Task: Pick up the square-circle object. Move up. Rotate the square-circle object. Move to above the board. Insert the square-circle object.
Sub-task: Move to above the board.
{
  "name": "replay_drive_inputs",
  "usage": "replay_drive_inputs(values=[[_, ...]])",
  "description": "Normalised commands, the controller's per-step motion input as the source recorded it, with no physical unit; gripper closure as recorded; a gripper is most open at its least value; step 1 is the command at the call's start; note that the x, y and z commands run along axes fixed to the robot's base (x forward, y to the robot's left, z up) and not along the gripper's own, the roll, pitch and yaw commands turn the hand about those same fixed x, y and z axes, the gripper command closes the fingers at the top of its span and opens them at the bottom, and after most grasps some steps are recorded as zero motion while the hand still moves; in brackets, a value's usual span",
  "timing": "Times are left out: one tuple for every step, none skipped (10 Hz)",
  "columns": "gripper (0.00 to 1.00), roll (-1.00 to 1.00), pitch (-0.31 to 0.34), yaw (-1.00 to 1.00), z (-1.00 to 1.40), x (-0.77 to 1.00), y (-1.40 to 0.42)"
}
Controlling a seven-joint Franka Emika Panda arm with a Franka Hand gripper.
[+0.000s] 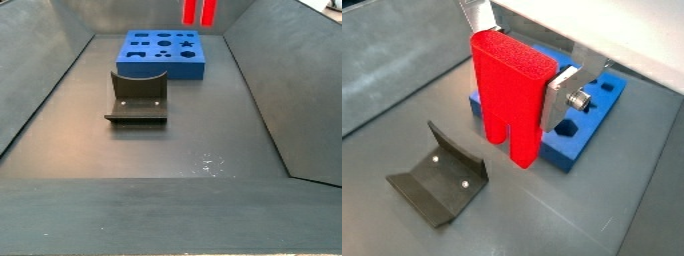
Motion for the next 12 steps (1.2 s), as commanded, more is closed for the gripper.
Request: replay_drive_inputs(values=[[1.0, -0.07, 0.089, 0.02, 1.0, 0.09, -0.07], [1.0, -0.07, 0.088, 0.03, 1.0, 0.08, -0.06], [1.0, -0.07, 0.087, 0.03, 1.0, 0.07, -0.06], [1.0, -0.07, 0.09, 0.03, 0.88, 0.06, -0.05], [1.0, -0.06, 0.092, 0.03, 0.66, 0.04, -0.03], [1.0, -0.06, 0.089, 0.03, 0.49, 0.03, -0.02], [1.0, -0.06, 0.087, 0.03, 0.27, 0.02, -0.02], [1.0, 0.08, 0.426, 0.25, -0.08, 0.04, -1.0], [1.0, 0.11, 0.395, 0.23, -0.11, 0.04, -1.0], [1.0, 0.14, 0.338, 0.17, -0.1, 0.06, -1.0], [1.0, 0.1, 0.281, 0.1, -0.09, 0.07, -1.0], [1.0, 0.07, 0.203, 0.05, -0.1, 0.08, -1.0]])
